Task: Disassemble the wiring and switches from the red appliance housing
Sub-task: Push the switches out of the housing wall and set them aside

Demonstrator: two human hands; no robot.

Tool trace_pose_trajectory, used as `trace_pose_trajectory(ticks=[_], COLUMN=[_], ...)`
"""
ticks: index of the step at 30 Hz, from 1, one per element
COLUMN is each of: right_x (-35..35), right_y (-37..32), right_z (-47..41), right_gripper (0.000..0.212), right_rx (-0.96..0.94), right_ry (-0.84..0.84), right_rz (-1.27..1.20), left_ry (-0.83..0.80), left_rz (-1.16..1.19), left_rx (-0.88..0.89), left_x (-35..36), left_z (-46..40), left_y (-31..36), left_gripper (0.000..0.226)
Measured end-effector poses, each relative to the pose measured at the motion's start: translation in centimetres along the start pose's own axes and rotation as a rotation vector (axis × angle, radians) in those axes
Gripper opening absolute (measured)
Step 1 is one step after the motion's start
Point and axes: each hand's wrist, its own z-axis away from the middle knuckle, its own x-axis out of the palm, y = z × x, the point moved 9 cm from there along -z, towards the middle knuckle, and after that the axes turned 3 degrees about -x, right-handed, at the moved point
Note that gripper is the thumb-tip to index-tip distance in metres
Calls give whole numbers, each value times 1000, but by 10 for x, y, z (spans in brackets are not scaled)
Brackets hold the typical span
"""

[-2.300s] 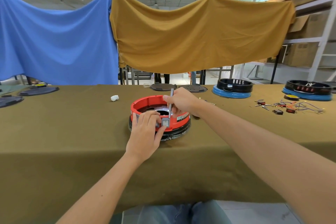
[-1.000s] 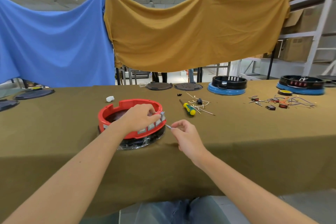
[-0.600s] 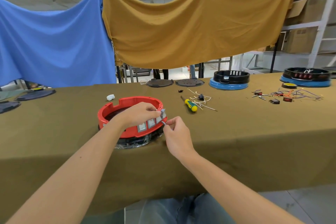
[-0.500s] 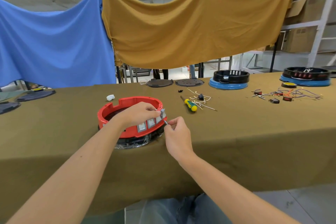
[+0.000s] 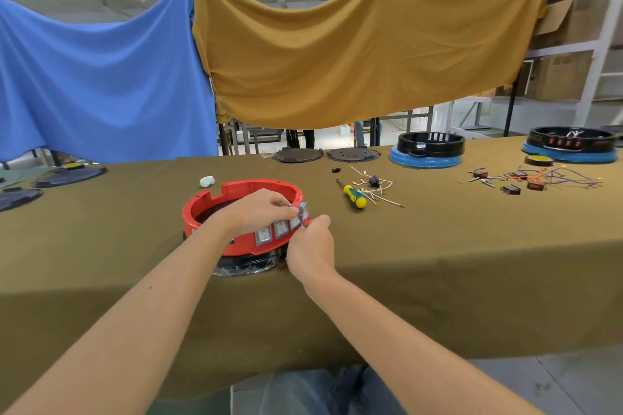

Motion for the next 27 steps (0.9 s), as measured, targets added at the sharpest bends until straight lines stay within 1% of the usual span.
trace_pose_trajectory(ticks=[3, 7, 9, 10, 15, 17, 20, 21, 24, 27], right_x=[9, 12, 11, 12, 19, 20, 12, 6, -8, -10], right_y=[3, 7, 8, 9, 13, 13, 11, 10, 5, -5], right_z=[5, 13, 16, 17, 22, 22, 17, 14, 4, -2], right_gripper=[1, 15, 24, 25, 18, 14, 18, 18, 9, 7], right_rx=[43, 0, 3, 12, 81, 85, 76, 65, 23, -30], right_ry=[55, 112, 144, 157, 231, 211, 154, 131, 26, -76], right_rz=[-97, -155, -211, -229, -267, -255, -206, -160, -15, 130], left_ry=[-4, -4, -1, 0, -4, -7, -4, -3, -14, -17], left_rz=[0, -1, 5, 11, 18, 6, -9, -15, -31, -33], left_rx=[-16, -14, -18, -19, -15, -12, 4, 10, 19, 20], left_x=[0, 0, -1, -2, -1, 0, 0, 0, 2, 2], left_z=[1, 1, 1, 1, 0, 0, -1, -1, -1, -2], left_y=[-1, -1, -2, -3, -5, -4, -3, -3, -2, -3], left_gripper=[30, 29, 28, 28, 29, 27, 30, 31, 38, 47])
